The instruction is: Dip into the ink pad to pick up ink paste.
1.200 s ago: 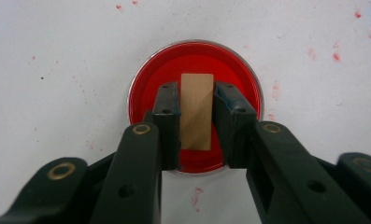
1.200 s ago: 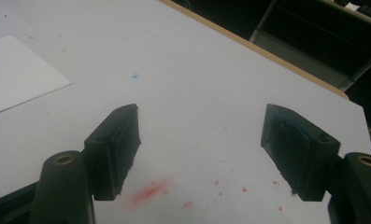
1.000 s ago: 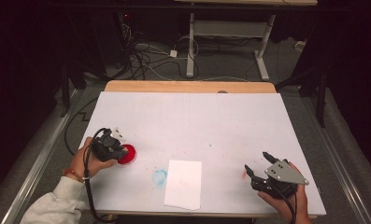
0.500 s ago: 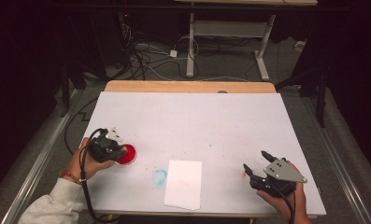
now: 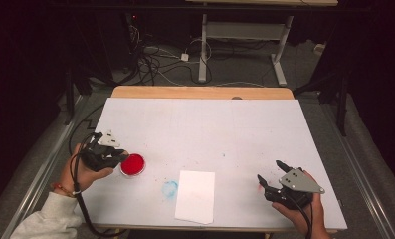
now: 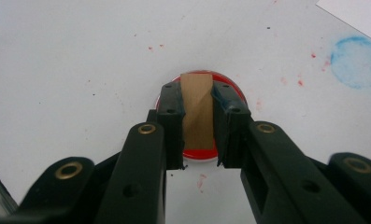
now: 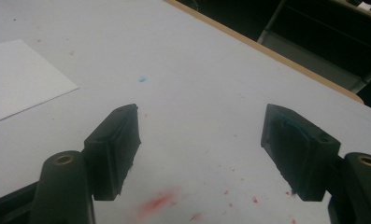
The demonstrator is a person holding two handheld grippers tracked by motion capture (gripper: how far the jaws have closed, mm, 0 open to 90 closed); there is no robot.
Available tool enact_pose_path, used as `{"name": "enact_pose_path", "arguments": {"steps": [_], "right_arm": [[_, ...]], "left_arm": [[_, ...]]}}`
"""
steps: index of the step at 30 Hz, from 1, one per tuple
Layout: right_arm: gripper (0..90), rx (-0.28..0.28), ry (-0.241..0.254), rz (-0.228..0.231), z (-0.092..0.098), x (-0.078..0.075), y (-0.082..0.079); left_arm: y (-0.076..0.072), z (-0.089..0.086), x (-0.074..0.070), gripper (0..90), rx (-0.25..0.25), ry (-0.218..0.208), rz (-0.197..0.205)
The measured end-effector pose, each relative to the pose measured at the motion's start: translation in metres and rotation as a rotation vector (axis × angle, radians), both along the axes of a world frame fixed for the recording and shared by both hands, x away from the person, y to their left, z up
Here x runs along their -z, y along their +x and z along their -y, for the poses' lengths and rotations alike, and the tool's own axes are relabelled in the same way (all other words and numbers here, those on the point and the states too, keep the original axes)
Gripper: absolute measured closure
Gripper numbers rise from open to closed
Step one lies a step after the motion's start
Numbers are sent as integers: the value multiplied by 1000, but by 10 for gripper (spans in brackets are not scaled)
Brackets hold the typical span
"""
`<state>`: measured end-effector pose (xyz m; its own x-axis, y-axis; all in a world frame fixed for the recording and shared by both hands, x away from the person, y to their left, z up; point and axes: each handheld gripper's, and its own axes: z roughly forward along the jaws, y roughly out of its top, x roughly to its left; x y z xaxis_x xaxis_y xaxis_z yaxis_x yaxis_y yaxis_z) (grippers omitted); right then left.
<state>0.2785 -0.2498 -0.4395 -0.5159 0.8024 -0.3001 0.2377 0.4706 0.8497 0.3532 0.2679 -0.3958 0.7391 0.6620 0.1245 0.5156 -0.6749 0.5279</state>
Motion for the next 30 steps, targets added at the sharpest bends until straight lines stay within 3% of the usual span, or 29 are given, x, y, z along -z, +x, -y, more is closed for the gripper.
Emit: {"name": "enact_pose_path", "arguments": {"steps": [8,14,16,22,30], "right_arm": [[283,-7,-12,-4,-1,1,-2],[283,-10,-21,-6,-3,1,-4],[283,-7,-27,-5,-3,2,-5],[283,-1,-24,-7,-2,2,-5],[283,-2,-39,-10,-2,3,-6]], "left_arm": [[-5,-5,-20,736,-9,-28,34],[-6,-6,-31,736,-6,-50,33],[-6,-4,-31,736,13,-38,27],[0,0,-20,736,19,-24,-1],[13,11,6,735,38,10,-66]]}}
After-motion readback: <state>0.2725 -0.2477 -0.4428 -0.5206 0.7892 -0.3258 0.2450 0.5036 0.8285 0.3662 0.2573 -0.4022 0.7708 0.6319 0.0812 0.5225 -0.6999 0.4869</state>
